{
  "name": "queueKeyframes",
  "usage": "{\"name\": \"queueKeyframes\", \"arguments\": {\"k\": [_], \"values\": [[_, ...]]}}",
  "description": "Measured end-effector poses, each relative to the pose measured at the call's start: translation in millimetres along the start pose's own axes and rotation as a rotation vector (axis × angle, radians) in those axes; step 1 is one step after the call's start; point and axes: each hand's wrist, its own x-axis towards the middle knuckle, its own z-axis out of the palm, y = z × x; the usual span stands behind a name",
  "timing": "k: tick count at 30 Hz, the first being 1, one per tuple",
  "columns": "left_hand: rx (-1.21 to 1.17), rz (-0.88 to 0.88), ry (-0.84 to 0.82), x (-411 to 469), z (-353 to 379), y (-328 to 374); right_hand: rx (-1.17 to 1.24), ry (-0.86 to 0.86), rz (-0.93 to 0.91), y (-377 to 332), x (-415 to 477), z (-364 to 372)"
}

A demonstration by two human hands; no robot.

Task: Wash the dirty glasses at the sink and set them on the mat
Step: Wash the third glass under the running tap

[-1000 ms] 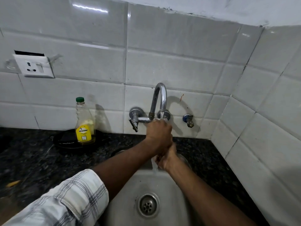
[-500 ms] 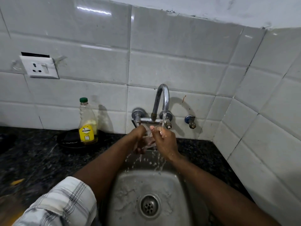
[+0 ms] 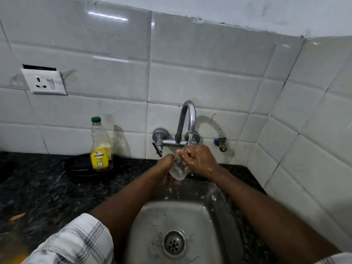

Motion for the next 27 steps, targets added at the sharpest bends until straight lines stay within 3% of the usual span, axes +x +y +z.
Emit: {"name": "queueKeyframes", "arguments": {"k": [3,8,13,15,16,18,20,21,24,27], "values": [[0.138,-0.060,0.162,9.4,-15.2,-11.4,-0.360,-0.270,-0.161,7.7,11.0,-15.4],[0.094,-0.122,0.118,11.8,-17.4,-15.3,-0.286,-0.267,-0.246,-2.2,24.5,-14.1],[-0.369,-0.065,-0.038,1.2,5.5,-15.1,-0.027,-0.088,-0.103,-8.3,16.9,-2.4],[-0.378,0.068,0.078,-1.1,11.0,-7.2,0.183,0.055,0.075,-12.2,1.3,2.9],[-0.250,0.157,0.208,-1.1,13.5,-2.9,0.321,0.126,0.239,-12.7,-7.3,5.3],[0.328,0.424,0.495,-1.3,15.4,7.1,0.746,0.173,0.660,-13.0,-24.9,11.4],[0.892,0.661,0.604,-8.5,22.4,16.7,1.145,0.111,1.000,-18.8,-40.1,22.1],[1.074,0.696,0.599,-12.6,29.0,20.6,1.261,0.113,1.105,-21.8,-45.2,27.1],[1.388,0.710,0.558,-12.1,46.8,18.3,1.422,0.184,1.281,-27.8,-50.2,35.8],[1.432,0.706,0.528,-11.1,46.0,19.0,1.493,0.178,1.286,-27.9,-50.3,37.5]]}}
